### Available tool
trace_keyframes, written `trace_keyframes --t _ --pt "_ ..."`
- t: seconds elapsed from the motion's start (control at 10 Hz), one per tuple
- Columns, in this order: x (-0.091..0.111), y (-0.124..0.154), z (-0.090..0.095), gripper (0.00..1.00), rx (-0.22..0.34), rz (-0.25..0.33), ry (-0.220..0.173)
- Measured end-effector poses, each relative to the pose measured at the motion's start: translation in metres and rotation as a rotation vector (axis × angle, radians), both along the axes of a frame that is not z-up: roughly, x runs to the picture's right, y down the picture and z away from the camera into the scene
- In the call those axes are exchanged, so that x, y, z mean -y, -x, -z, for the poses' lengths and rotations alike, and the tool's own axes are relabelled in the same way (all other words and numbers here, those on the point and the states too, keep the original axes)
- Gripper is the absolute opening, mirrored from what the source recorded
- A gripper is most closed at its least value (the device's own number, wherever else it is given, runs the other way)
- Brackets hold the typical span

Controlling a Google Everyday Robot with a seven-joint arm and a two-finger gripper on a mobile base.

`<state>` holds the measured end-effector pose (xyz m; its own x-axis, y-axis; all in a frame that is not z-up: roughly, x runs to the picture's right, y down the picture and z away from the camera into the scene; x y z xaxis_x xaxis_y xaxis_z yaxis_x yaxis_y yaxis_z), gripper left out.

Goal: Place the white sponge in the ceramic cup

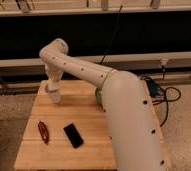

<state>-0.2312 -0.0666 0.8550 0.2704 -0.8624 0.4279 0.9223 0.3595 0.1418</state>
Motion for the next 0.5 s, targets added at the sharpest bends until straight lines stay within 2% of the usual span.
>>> trace_keyframes --t 0.5 --pt "0.002 -0.01 -0.003 0.8 -0.019 -0.002 -0.007"
